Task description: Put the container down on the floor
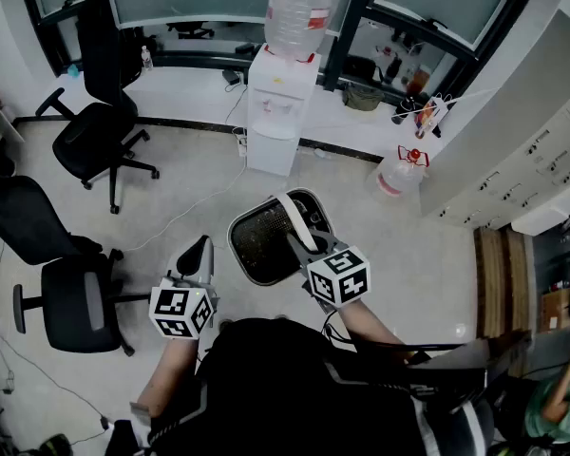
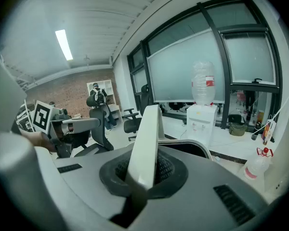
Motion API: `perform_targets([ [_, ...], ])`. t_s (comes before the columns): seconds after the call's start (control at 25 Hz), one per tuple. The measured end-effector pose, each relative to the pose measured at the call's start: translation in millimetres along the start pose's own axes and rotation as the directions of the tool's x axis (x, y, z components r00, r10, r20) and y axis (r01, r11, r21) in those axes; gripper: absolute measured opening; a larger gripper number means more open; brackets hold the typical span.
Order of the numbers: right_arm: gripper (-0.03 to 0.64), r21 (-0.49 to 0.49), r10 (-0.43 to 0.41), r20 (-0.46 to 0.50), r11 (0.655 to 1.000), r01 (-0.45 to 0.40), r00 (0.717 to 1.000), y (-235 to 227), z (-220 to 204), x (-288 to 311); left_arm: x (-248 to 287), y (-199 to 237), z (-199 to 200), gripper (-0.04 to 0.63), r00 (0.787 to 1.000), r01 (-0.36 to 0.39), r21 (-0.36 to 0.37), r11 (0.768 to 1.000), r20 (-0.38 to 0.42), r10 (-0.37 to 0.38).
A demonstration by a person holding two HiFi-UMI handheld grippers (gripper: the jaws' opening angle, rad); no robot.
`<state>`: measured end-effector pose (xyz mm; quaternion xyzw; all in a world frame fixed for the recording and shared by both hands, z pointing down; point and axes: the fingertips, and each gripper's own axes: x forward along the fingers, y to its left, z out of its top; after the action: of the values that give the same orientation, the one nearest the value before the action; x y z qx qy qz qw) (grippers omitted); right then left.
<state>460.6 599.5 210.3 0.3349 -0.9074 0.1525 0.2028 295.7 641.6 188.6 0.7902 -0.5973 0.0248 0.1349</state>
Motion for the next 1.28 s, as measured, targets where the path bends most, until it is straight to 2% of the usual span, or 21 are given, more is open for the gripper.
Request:
perform_targets([
  [0.76, 0.008, 0.016, -0.011, 0.005, 1.000, 0.011, 1.000, 12, 4, 8, -12, 17, -6, 0.008, 1.000, -0.008, -0.006, 1.000, -0.002, 0.008],
  [1.28, 0.008, 0.020, -0.028, -0.001, 0.999, 0.028, 1.000, 43, 11, 24, -38, 53, -9, 0.008, 1.000, 0.009, -0.038, 0.999, 0.016, -0.008],
])
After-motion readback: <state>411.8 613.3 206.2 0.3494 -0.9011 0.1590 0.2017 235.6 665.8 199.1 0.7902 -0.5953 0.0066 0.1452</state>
